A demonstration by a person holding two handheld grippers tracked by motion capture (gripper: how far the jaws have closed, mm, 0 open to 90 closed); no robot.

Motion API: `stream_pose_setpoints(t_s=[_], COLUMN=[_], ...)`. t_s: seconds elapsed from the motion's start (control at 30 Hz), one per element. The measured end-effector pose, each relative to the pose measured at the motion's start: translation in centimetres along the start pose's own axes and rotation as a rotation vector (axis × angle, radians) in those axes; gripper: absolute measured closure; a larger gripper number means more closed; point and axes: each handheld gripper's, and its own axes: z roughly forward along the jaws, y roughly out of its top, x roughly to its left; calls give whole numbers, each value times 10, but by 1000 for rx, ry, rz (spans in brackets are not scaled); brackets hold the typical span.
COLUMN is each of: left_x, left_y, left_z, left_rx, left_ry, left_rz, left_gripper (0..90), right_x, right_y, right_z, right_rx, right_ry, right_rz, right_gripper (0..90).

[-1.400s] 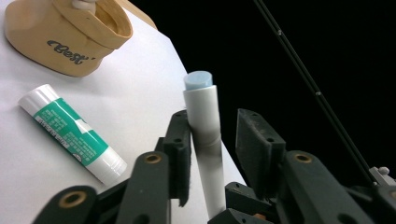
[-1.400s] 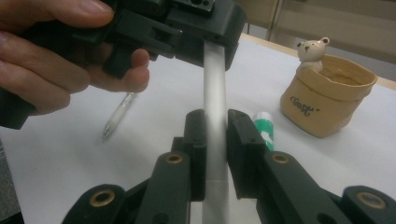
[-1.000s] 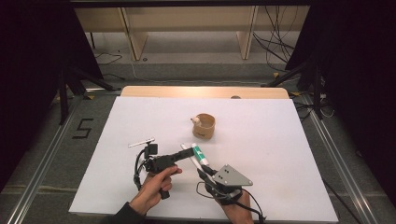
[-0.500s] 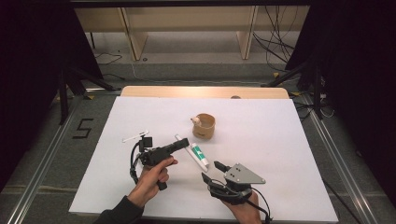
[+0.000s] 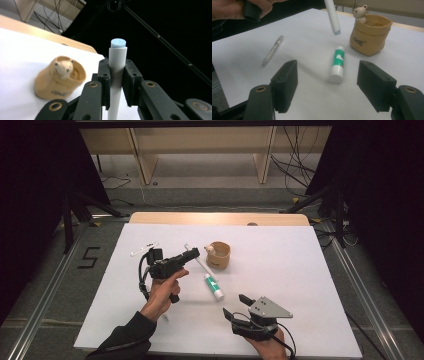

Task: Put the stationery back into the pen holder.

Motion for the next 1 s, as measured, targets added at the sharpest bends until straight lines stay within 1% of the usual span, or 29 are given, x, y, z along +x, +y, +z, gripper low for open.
stream_pose_setpoints(t_s=[0.2,0.37,0.4,0.6,0.7,0.73,0.8,0.9,1.0], left_x=[-3,-5,-6,-11,-11,-11,-10,-7,-4], left_y=[12,22,24,34,37,38,38,39,40], left_z=[11,21,23,37,43,45,49,55,61], left_rx=[-7,-24,-25,-41,-40,-41,-42,-38,-35], left_ry=[18,33,39,66,79,86,96,111,123], left_rz=[59,90,108,168,180,189,191,206,208], left_gripper=[776,776,776,776,775,776,775,775,776], right_x=[-3,-5,-5,-5,-5,-5,-5,-5,-4], right_y=[-4,-6,-6,-8,-8,-9,-9,-9,-9], right_z=[-3,-4,-5,-4,-4,-4,-4,-4,-3], right_rx=[10,10,8,19,22,22,23,25,25], right_ry=[-3,-1,-2,4,6,6,6,7,9], right_rz=[11,20,22,29,28,25,24,24,23], right_gripper=[325,318,316,301,294,293,290,290,290])
